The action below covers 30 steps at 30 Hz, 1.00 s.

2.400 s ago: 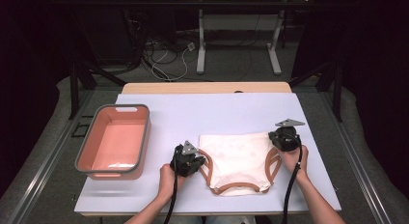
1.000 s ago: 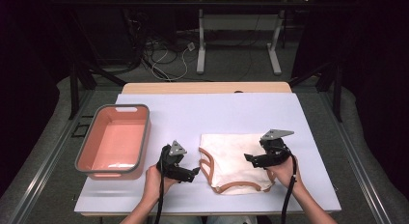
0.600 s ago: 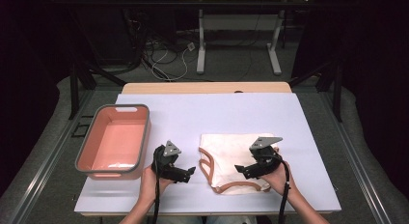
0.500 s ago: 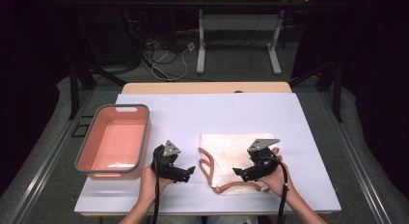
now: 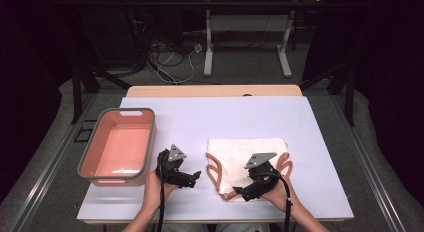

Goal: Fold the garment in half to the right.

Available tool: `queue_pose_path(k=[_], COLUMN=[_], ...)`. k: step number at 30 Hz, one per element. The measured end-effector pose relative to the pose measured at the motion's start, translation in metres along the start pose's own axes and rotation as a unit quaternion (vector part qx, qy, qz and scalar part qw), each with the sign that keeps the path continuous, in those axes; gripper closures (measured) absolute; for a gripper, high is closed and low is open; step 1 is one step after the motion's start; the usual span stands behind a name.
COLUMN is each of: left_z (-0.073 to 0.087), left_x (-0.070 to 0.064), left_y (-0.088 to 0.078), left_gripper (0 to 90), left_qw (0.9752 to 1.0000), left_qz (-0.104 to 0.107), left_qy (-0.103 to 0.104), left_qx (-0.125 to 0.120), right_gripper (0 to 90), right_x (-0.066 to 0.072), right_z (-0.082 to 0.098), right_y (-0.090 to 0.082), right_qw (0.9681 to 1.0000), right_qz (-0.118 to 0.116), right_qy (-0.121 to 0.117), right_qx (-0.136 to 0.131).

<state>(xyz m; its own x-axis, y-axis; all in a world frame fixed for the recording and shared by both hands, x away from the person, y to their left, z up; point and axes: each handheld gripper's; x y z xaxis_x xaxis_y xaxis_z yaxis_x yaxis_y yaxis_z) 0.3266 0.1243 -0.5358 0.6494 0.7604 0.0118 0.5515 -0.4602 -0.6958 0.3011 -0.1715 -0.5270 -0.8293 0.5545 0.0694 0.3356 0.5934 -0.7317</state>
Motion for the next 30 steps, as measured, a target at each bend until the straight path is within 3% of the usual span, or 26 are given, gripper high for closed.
queue_pose_path(k=[8, 13, 19, 30], left_z=[0.0, 0.001, 0.001, 0.001], left_x=[0.001, 0.003, 0.002, 0.004], left_y=[0.001, 0.002, 0.003, 0.003], left_gripper=[0.0, 0.0, 0.0, 0.0], left_qw=[1.0, 1.0, 1.0, 1.0], left_qz=[-0.003, -0.003, -0.003, -0.003], left_qy=[0.002, -0.001, -0.003, -0.002], left_qx=[-0.003, -0.002, -0.002, -0.001], right_gripper=[8.1, 7.7, 8.5, 23.6], right_x=[0.009, 0.01, 0.017, 0.03], right_z=[-0.003, -0.003, -0.005, -0.008], right_y=[0.004, 0.008, 0.013, 0.02], right_qw=[0.9998, 0.9998, 0.9994, 0.9984], right_qz=[-0.006, -0.012, -0.02, -0.027], right_qy=[-0.016, -0.014, -0.028, -0.049], right_qx=[-0.007, -0.003, 0.004, 0.008])
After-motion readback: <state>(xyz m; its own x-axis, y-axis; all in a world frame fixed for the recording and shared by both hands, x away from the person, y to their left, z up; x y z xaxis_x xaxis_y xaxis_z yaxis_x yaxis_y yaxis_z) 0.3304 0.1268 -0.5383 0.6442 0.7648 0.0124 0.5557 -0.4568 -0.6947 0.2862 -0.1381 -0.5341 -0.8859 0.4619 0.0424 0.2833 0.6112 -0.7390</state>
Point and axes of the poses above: each handheld gripper's, and its own axes: y roughly forward along the jaws, z roughly out of its underside, x roughly to its left, and after that the axes turned 3 degrees about -z, right-handed
